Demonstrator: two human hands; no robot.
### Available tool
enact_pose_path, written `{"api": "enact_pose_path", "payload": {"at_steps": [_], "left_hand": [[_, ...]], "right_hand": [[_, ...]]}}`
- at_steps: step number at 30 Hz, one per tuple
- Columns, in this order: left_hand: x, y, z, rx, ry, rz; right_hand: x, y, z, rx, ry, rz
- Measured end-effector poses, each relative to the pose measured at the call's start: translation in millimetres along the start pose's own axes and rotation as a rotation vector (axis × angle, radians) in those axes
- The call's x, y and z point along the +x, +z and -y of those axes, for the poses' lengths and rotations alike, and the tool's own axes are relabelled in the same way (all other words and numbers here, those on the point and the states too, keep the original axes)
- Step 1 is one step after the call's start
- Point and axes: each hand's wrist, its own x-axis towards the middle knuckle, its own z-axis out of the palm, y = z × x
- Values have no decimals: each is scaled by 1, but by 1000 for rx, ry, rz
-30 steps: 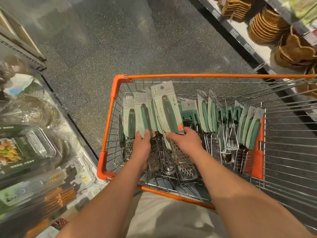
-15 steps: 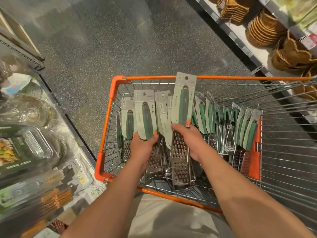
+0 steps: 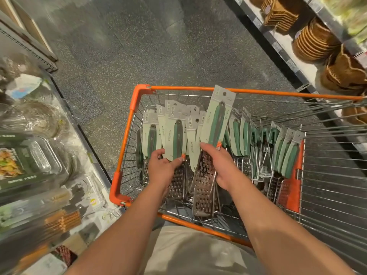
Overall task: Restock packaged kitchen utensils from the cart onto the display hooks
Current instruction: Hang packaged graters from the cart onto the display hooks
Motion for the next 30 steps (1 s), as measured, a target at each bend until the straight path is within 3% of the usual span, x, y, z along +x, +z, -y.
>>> {"api": "enact_pose_path", "payload": {"at_steps": [11,17,23,26,30], "left_hand": [[-40,-29,-32,-182,61,67],[-83,-4,-34,-372,153,102],[-150,33,-2,-582,284,72],[-186,45,17,-657,349,-33],[-223,37,42,-817,286,-246]], "right_hand": [[-20,33,40,182,34,216],[-48,27,49,64,-77,328],[-89,-2,35,-72,-215,320],[-112,-12,26,-175,-247,387],[-139,-6,9,-317,-254,512]]}}
